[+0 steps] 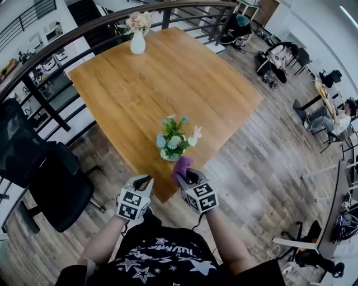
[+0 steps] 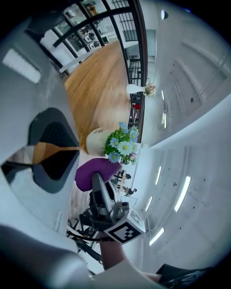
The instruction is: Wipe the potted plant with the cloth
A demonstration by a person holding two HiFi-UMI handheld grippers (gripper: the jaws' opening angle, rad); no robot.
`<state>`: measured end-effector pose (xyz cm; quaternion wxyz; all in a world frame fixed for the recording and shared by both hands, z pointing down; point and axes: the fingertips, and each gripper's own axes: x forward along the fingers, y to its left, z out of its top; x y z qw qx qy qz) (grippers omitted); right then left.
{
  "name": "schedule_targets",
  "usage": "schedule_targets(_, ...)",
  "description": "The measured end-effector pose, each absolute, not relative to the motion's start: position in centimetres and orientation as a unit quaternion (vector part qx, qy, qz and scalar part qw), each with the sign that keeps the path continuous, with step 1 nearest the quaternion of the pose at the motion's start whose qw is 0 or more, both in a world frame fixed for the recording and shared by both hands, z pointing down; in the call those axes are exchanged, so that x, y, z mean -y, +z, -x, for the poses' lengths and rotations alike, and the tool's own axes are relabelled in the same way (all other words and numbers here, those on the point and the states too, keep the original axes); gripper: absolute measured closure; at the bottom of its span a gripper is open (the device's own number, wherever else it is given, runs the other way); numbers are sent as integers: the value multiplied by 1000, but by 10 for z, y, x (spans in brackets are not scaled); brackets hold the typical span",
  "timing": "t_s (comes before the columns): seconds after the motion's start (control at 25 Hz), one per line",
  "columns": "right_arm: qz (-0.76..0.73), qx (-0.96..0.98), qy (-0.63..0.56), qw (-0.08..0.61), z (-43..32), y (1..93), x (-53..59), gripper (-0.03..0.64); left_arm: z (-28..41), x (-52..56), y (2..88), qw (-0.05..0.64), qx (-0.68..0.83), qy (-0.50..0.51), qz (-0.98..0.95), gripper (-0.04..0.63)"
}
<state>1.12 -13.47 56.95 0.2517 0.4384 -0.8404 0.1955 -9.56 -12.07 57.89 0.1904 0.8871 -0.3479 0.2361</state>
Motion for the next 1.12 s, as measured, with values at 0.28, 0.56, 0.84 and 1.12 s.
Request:
schedule_targets(0.28, -444, 842, 206, 225, -37, 558, 113, 534, 76, 91, 567, 197, 368, 235, -878, 594)
schedule_targets(0.56, -442, 846, 213, 211, -63, 557, 62, 534, 52, 39, 562, 185, 378, 242, -874, 594)
schedule_targets(0.84, -436, 854, 213, 191, -83, 552, 0, 534, 33, -16, 550, 178, 400, 236, -868, 594)
schedule_targets(1.12, -433, 860, 202, 180, -107, 533, -66, 534, 13, -82, 528, 171, 409, 224, -868, 594)
